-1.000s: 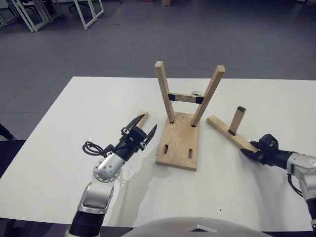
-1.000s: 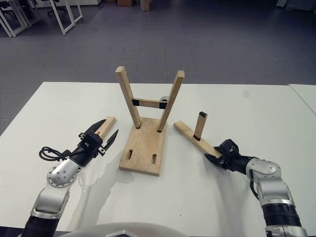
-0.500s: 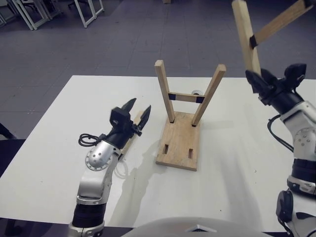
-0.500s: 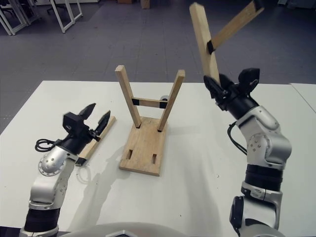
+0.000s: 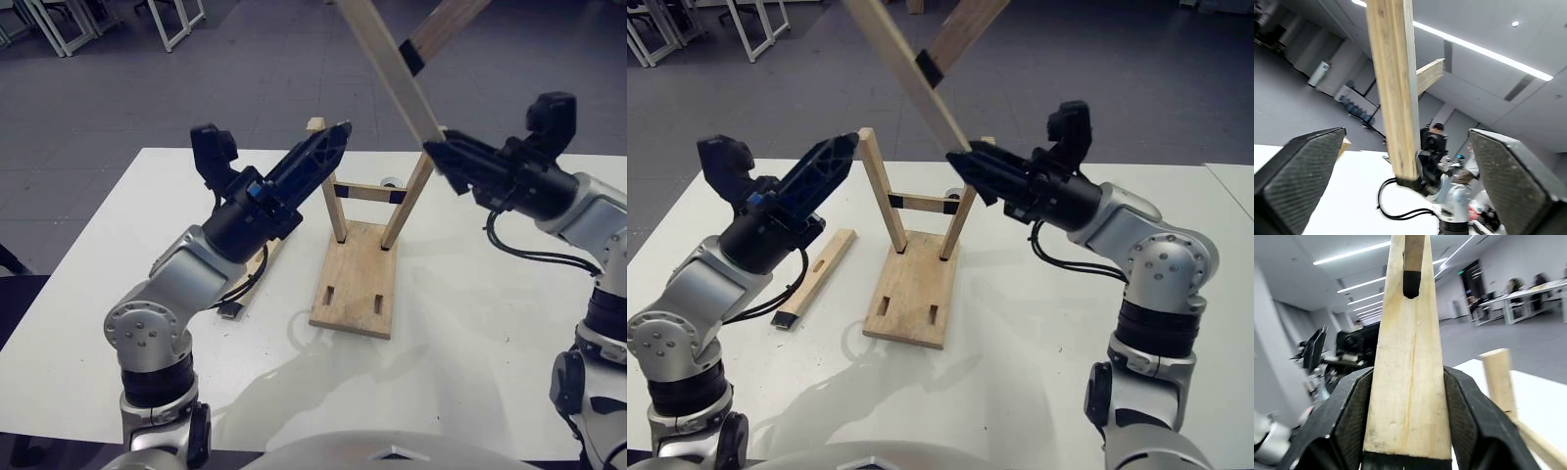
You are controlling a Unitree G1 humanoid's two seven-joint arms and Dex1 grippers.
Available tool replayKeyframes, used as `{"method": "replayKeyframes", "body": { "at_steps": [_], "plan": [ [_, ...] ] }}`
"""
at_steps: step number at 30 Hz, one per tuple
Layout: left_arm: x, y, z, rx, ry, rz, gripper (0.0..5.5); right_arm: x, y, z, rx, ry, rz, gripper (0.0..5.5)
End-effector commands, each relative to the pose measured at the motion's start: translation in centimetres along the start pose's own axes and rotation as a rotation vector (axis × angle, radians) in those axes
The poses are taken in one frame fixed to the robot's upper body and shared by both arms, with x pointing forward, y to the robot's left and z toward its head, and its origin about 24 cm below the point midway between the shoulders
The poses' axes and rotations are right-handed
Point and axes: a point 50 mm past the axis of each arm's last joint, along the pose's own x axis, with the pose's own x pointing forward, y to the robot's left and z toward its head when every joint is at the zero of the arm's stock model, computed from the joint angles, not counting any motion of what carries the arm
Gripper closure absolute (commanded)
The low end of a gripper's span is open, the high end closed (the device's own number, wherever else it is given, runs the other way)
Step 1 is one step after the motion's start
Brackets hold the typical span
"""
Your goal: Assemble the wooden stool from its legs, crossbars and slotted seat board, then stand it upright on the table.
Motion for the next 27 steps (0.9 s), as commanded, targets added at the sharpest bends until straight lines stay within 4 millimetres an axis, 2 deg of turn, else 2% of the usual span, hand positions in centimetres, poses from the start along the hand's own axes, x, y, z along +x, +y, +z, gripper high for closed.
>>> {"method": "replayKeyframes", "body": {
  "at_steps": [1,7,14,27],
  "plan": [
    [0.2,0.3,-0.5,-0.054,0.061,0.002,0.47,0.8,0.7,0.2,0.037,0.043,0.130,3.43],
    [0.6,0.7,-1.9,-0.089,0.134,-0.024,0.47,1.7,1.4,-1.0,0.074,0.098,0.216,3.43],
    [1.0,0.4,-1.9,-0.103,0.168,-0.082,0.47,2.2,1.8,-2.3,0.089,0.146,0.255,3.43],
    [0.6,0.6,-1.2,-0.050,0.204,-0.099,2.55,2.2,1.6,-2.5,0.091,0.166,0.245,3.43]
  ]
}}
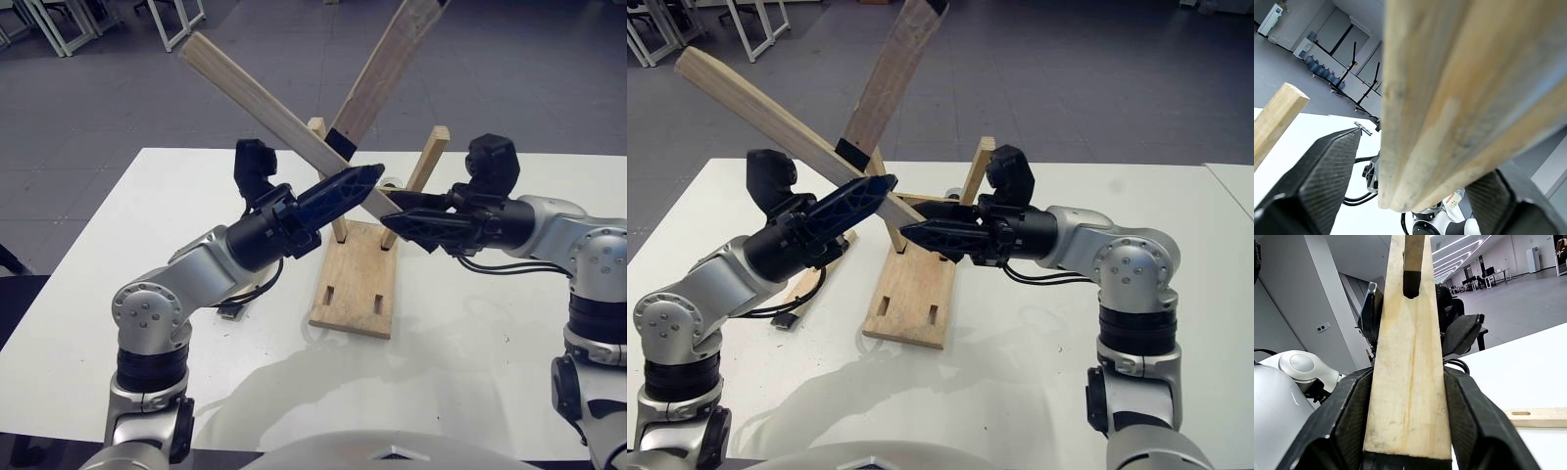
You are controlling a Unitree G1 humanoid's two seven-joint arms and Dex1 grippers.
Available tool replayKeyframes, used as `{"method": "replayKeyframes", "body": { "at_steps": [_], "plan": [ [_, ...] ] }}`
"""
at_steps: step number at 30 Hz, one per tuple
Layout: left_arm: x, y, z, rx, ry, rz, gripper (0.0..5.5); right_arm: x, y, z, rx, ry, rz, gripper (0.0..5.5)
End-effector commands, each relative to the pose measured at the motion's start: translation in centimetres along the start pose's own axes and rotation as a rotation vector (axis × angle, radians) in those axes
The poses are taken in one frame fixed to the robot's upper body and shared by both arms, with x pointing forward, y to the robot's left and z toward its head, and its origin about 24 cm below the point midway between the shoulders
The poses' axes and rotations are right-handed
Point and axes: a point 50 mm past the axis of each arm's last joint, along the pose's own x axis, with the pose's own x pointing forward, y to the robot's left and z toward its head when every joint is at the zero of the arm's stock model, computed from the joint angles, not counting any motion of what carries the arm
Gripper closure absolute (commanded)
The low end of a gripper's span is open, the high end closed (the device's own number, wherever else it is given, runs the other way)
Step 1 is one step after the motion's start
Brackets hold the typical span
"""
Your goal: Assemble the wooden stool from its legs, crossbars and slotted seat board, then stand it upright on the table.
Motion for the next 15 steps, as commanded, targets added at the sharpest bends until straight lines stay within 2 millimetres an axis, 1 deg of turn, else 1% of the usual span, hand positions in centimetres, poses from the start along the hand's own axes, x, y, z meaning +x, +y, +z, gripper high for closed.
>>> {"method": "replayKeyframes", "body": {
  "at_steps": [1,5,9,13,14,15],
  "plan": [
    [0.0,-0.1,0.5,0.031,0.014,0.004,2.70,0.0,0.0,0.2,-0.013,0.005,0.004,3.43],
    [-0.2,0.2,0.2,0.041,0.027,0.018,3.27,0.0,0.0,0.3,-0.014,0.000,-0.003,3.43],
    [-0.4,1.1,0.5,0.087,0.010,0.080,3.34,0.1,0.1,0.0,-0.007,-0.001,-0.012,3.43],
    [-0.7,1.7,1.0,0.094,-0.012,0.109,3.39,0.0,0.3,-0.4,0.003,0.024,-0.010,3.43],
    [-0.9,1.8,1.0,0.089,-0.014,0.111,3.40,-0.1,0.2,-0.5,0.001,0.031,-0.015,3.05],
    [-1.0,1.8,0.9,0.083,-0.014,0.109,3.41,-0.1,0.2,-0.5,-0.002,0.042,-0.014,2.93]
  ]
}}
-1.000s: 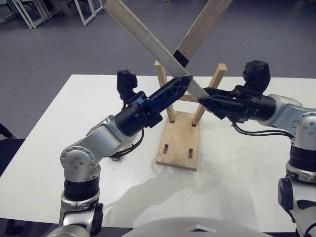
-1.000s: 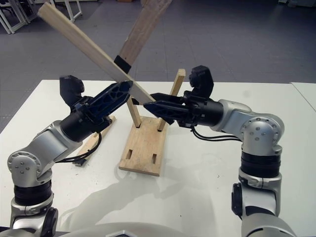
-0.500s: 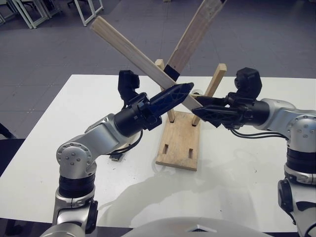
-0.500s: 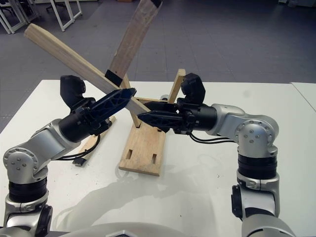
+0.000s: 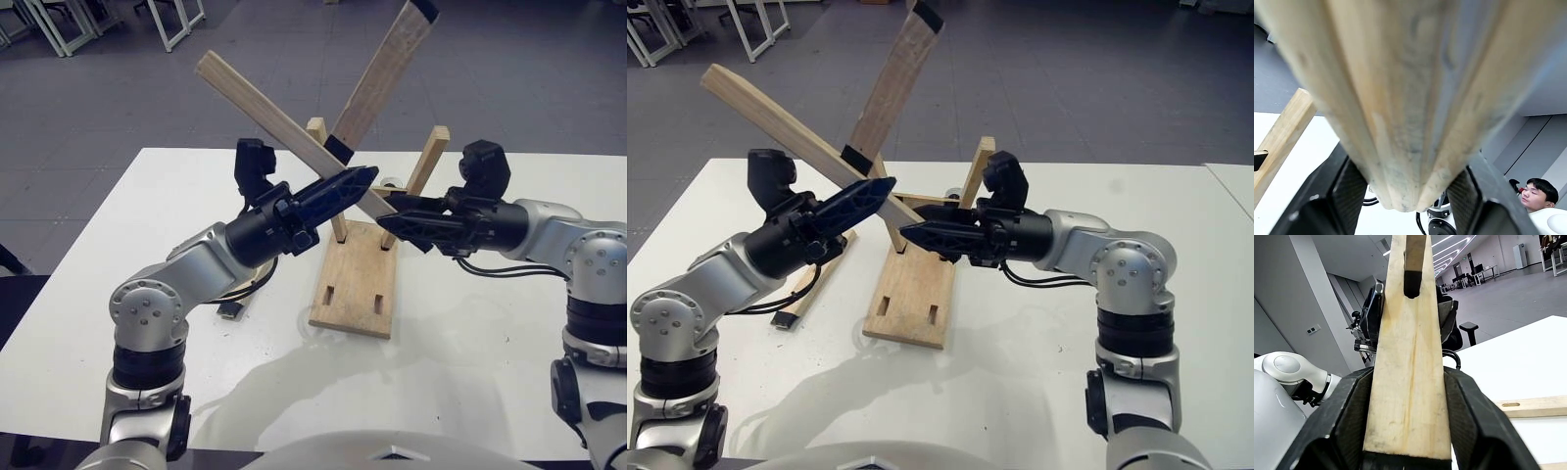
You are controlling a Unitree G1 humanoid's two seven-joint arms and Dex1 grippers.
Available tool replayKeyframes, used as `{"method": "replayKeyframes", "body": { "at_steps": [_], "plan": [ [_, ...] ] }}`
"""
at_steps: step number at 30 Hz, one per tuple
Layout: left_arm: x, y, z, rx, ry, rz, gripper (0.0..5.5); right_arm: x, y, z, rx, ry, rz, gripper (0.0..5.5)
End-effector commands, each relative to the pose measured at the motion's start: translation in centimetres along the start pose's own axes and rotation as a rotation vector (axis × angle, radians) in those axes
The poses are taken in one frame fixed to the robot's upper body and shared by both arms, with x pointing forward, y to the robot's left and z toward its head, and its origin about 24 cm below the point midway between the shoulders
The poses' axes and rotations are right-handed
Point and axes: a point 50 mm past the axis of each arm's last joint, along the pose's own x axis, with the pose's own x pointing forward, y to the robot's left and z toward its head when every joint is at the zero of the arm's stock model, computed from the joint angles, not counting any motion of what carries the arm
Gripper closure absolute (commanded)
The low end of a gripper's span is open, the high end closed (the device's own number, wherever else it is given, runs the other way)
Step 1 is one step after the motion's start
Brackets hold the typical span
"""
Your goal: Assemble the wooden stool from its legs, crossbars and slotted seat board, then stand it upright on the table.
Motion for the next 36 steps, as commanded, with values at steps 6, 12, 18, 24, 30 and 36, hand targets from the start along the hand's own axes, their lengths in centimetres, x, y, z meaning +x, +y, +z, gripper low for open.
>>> {"method": "replayKeyframes", "body": {
  "at_steps": [6,12,18,24,30,36],
  "plan": [
    [-1.1,0.6,1.0,-0.022,-0.049,0.029,3.43,-1.4,-0.8,-0.5,-0.065,0.065,0.013,2.20],
    [-4.8,1.1,6.7,0.279,-0.149,0.216,3.43,-6.5,-2.7,-3.1,-0.120,0.338,-0.142,2.20],
    [-6.3,2.3,4.0,0.558,0.104,0.302,3.43,-2.8,-4.6,-5.0,-0.544,0.677,-0.180,2.20],
    [-7.0,3.6,0.8,0.544,0.217,0.285,3.44,-0.8,-5.3,-8.4,-0.853,0.890,-0.058,2.20],
    [-6.7,3.5,-0.9,0.520,0.208,0.274,3.44,0.0,-5.1,-9.8,-1.083,0.938,-0.017,2.20],
    [-6.4,4.3,-2.7,0.545,0.317,0.243,3.44,-1.7,-5.3,-10.9,-1.354,1.142,0.169,2.20]
  ]
}}
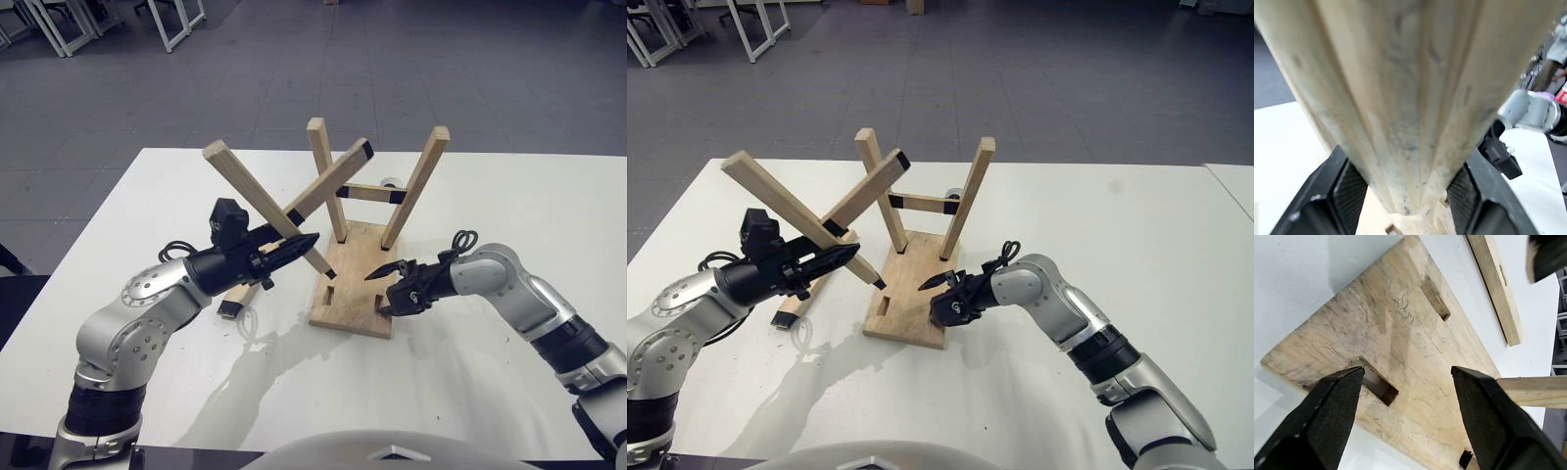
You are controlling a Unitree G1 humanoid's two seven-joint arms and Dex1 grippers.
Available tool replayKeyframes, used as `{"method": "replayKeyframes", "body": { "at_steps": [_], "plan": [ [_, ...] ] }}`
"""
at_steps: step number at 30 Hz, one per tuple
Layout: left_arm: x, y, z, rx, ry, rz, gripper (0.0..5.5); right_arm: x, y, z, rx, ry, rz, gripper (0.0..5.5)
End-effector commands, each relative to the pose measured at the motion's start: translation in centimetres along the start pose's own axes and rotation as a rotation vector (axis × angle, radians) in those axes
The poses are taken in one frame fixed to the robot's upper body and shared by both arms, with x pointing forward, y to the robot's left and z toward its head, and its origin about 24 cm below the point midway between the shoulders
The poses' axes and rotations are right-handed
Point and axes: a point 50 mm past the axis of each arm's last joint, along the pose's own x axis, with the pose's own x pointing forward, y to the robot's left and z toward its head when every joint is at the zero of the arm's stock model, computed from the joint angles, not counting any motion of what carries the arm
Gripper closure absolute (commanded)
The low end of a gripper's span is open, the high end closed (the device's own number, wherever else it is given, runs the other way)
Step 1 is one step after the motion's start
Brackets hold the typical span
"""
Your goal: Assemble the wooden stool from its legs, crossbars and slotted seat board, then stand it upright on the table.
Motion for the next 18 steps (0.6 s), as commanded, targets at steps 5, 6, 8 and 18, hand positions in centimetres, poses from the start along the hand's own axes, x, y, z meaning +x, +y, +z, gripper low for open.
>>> {"method": "replayKeyframes", "body": {
  "at_steps": [5,6,8,18],
  "plan": [
    [2.1,-0.3,-2.0,0.096,0.062,-0.125,3.44,-1.8,3.1,-3.4,-0.312,0.159,0.190,2.20],
    [2.5,-0.3,-2.1,0.107,0.046,-0.143,3.44,-2.2,3.0,-3.9,-0.333,0.171,0.194,2.20],
    [3.4,-0.2,-2.1,0.123,0.008,-0.175,3.44,-2.5,2.9,-4.5,-0.364,0.181,0.190,2.20],
    [5.9,0.3,-3.7,0.001,-0.023,-0.230,3.44,-2.3,2.1,-4.8,-0.450,0.131,0.084,2.20]
  ]
}}
